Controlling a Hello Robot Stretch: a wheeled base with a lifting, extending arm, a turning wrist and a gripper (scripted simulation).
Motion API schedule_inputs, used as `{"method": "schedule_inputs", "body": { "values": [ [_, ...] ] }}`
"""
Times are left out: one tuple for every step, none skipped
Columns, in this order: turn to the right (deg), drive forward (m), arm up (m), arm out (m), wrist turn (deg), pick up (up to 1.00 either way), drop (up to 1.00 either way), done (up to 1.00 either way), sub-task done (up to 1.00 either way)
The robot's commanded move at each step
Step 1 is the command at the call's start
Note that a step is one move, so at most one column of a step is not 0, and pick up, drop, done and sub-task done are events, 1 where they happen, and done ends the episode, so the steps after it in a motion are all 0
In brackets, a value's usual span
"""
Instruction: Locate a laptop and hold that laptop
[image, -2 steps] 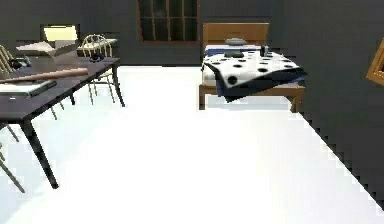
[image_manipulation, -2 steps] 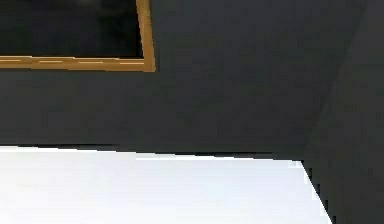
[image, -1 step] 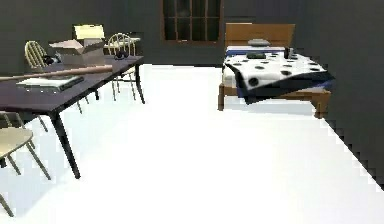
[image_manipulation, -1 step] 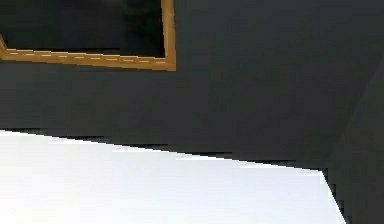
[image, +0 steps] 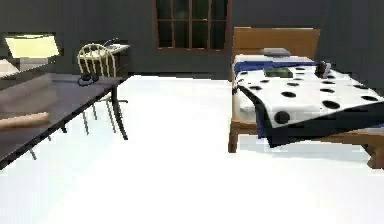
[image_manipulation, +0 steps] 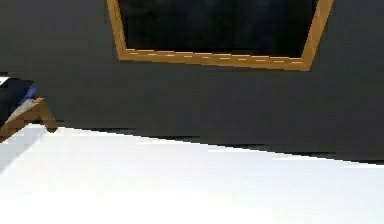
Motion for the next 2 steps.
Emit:
{"method": "schedule_inputs", "body": {
  "values": [
    [0.0,1.0,0.0,0.0,0.0,0.0,0.0,0.0,0.0],
    [0.0,1.0,0.0,0.0,0.0,0.0,0.0,0.0,0.0]
  ]
}}
